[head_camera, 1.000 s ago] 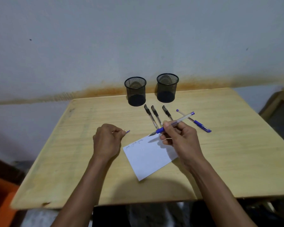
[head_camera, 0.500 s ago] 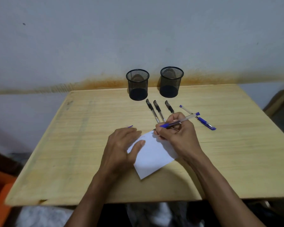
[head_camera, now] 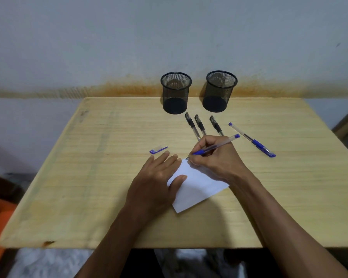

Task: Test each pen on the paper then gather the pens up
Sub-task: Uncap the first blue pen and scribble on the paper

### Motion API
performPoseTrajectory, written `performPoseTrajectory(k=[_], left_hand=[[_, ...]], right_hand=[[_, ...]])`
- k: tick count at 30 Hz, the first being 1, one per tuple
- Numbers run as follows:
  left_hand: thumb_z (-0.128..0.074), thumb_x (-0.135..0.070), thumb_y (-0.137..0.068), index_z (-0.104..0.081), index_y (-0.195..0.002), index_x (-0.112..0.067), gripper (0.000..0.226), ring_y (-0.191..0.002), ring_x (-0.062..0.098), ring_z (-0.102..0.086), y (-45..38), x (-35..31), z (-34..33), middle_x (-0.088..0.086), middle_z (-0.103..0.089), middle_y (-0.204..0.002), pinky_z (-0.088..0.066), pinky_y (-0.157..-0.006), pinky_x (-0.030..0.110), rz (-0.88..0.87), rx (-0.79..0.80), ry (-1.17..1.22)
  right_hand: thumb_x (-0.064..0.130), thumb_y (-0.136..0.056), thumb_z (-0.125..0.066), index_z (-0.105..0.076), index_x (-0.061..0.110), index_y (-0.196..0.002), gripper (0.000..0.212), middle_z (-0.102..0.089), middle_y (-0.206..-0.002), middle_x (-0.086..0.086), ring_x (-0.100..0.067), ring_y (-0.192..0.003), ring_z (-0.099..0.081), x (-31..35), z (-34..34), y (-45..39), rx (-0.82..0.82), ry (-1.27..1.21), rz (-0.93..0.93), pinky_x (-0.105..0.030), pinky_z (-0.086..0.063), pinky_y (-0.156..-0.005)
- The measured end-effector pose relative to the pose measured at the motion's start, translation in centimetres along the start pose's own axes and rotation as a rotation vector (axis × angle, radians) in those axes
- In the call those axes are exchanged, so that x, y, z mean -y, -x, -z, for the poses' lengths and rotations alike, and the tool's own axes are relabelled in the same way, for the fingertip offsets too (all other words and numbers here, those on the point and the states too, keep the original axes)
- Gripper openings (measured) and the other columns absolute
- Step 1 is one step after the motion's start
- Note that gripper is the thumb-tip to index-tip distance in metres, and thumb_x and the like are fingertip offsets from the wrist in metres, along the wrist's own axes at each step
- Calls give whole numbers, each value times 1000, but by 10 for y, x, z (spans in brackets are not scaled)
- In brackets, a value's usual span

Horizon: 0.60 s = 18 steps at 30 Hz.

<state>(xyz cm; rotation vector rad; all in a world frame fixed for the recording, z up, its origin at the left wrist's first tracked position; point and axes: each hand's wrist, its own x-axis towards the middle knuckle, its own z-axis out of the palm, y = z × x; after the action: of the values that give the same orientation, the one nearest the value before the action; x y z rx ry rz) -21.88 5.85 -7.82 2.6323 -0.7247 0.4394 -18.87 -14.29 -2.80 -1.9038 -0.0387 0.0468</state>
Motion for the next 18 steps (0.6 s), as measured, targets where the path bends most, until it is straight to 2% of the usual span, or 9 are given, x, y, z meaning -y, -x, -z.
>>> performPoseTrajectory(k=[5,9,11,18], left_hand=[[-38,-54,-96,-61,-131,-12,59,-136,24,-48,-3,-2,4,5,-61,-138,-38,-111,49,46,136,11],[-31,-59,-95,-55,-138,-15,67,-143,18,-38,-1,-1,2,1,-55,-145,-28,-118,45,87,162,57],[-28,-61,-94,-53,-141,-16,70,-146,14,-33,1,-1,0,-2,-52,-148,-22,-120,42,107,159,78],[-32,-60,-94,-55,-140,-15,68,-144,13,-36,1,-4,1,-1,-53,-147,-25,-119,43,115,124,93]], right_hand=[[-6,-73,-79,-63,-6,-73,16,-69,-66,-19,-25,-56,-69,-7,-3,-4,-23,26,27,-48,-63,-58],[-7,-71,-78,-61,-7,-70,17,-67,-62,-22,-42,-57,-65,-9,-5,-6,-29,27,32,-53,-56,-52],[-7,-70,-77,-59,-6,-67,18,-66,-60,-23,-40,-54,-64,-10,-7,-6,-27,23,30,-55,-53,-50],[-5,-68,-77,-58,-4,-66,19,-67,-60,-21,-43,-57,-65,-12,-6,-8,-28,38,38,-55,-53,-51]])
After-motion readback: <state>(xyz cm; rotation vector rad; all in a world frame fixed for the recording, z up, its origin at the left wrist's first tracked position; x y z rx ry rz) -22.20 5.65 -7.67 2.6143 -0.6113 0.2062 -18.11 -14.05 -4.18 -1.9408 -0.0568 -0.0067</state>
